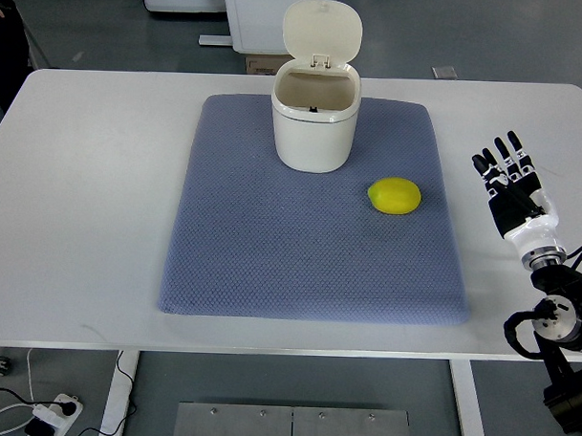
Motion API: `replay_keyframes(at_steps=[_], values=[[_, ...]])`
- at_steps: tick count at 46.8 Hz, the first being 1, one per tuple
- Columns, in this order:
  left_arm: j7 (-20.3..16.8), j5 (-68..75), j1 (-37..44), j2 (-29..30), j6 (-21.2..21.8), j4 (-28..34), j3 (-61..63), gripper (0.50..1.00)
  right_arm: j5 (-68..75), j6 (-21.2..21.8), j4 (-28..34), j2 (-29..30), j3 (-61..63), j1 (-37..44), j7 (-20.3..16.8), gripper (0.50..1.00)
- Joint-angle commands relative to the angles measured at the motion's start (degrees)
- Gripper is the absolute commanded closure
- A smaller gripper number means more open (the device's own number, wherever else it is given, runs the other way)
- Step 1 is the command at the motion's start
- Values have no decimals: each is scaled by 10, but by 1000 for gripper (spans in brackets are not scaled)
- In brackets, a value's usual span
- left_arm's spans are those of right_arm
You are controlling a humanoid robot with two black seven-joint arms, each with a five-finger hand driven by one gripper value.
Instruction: Put lemon in trash with right hand
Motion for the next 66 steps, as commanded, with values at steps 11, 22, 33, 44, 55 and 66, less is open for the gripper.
replay_keyframes(at_steps=[11,22,33,44,55,66], values=[[0,0,1,0,0,0,0,500,0,0,-1,-1,0,1,1,500],[0,0,1,0,0,0,0,500,0,-1,-2,-1,0,0,11,500],[0,0,1,0,-1,0,0,500,0,-1,-1,-12,-23,3,32,500],[0,0,1,0,-1,0,0,500,0,0,0,-73,-112,13,110,500],[0,0,1,0,-1,0,0,500,0,0,-3,-100,-163,21,122,500],[0,0,1,0,-1,0,0,500,0,-1,-4,-103,-176,23,120,500]])
